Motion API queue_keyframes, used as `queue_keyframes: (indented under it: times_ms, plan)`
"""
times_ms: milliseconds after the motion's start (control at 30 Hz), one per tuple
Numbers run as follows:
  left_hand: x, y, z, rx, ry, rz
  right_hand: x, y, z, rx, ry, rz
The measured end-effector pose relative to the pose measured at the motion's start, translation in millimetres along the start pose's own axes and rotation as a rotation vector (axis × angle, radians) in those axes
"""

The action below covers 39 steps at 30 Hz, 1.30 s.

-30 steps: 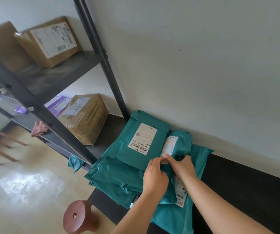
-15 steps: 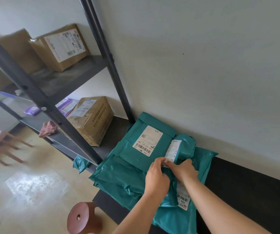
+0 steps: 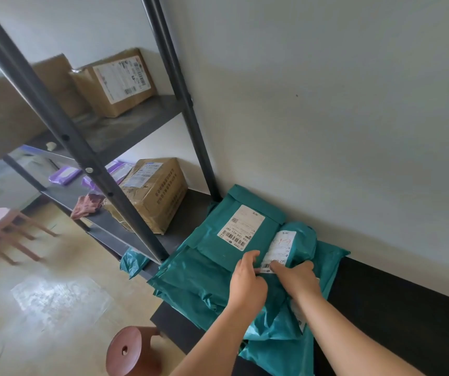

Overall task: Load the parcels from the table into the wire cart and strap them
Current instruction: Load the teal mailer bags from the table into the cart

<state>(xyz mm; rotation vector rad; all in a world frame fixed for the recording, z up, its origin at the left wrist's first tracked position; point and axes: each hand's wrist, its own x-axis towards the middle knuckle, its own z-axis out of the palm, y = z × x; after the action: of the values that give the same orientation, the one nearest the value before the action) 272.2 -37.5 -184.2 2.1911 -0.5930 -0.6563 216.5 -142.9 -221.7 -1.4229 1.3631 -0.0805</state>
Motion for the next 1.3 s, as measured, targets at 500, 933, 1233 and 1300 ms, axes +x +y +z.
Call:
queue_keyframes:
  times_ms: [500, 933, 1233, 1300]
  plan:
    - [-3.1, 9.7, 16.8, 0.028, 0.008, -0.015, -22.7, 29.5, -67.9, 0.338, -0.124, -0.043]
    - [-29.5, 6.3, 28.8, -0.470, -0.247, -0.243, -64.9, 70.4, -96.1, 0.439, -0.321, -0.090]
    - [-64.8, -24.6, 2.5, -0.622, -0.497, -0.185, -124.0, 84.8, -81.3, 0.602, -0.340, -0.117]
    - [-74.8, -35.4, -3.9, -0.635, -0.548, -0.181, -137.6, 86.6, -73.3, 0.667, -0.257, -0.138]
